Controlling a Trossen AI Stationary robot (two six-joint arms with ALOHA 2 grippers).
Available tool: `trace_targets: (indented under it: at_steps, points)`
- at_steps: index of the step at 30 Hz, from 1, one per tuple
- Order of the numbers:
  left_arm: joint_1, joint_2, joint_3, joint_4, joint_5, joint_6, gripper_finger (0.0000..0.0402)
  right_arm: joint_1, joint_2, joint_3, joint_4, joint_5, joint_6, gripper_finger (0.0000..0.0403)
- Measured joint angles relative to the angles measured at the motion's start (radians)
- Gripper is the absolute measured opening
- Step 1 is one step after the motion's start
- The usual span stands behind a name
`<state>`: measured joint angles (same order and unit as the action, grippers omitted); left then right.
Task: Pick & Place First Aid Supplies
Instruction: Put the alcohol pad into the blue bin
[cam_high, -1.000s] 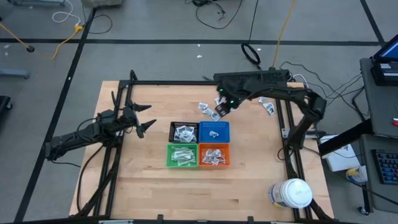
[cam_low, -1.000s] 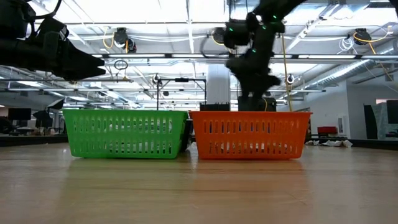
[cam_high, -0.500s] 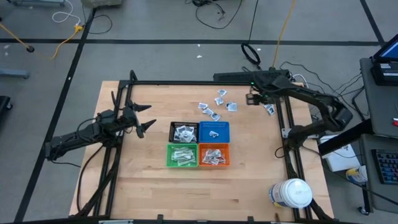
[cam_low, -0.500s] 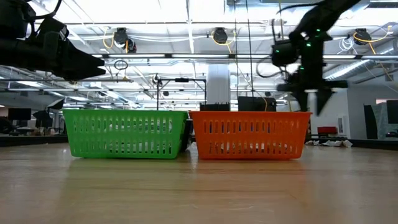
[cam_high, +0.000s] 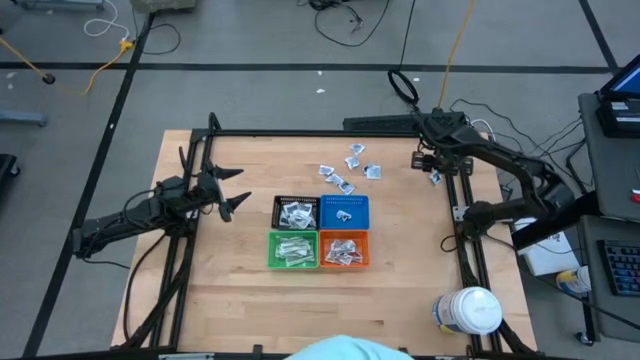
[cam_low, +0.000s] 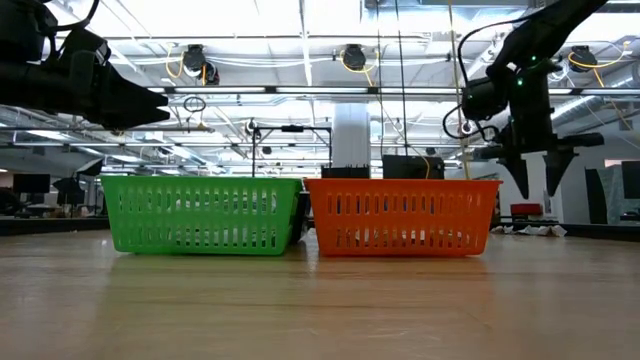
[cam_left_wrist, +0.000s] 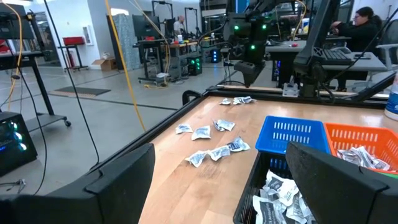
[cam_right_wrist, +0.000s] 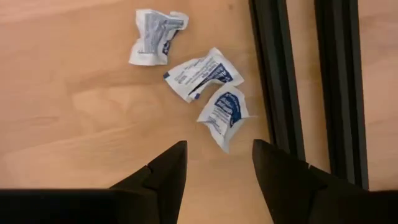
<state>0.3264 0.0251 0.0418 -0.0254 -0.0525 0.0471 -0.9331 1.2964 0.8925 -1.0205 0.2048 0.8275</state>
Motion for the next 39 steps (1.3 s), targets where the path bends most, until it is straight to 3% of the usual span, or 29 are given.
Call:
trace_targets:
  at_steps: [25,29,35,39]
  points:
    - [0.0,0.0,0.0,0.0,0.0,0.0,0.0365,-0.032,0.263,-0.029,0.098,-0.052,0.107,0.0171]
    - [0.0,0.0,0.0,0.0,0.0,0.0,0.0365,-0.036,0.278,-0.029,0.106,-0.052,0.126,0.0134]
    - [0.0,0.0,0.0,0.0,0.0,0.0,0.0365,-0.036,0.288,-0.028,0.118,-0.054,0.121,0.0025]
    - [0.0,0.0,0.0,0.0,0.0,0.0,0.0365,-0.037,0.288,-0.029,0.105,-0.049,0.095,0.0009]
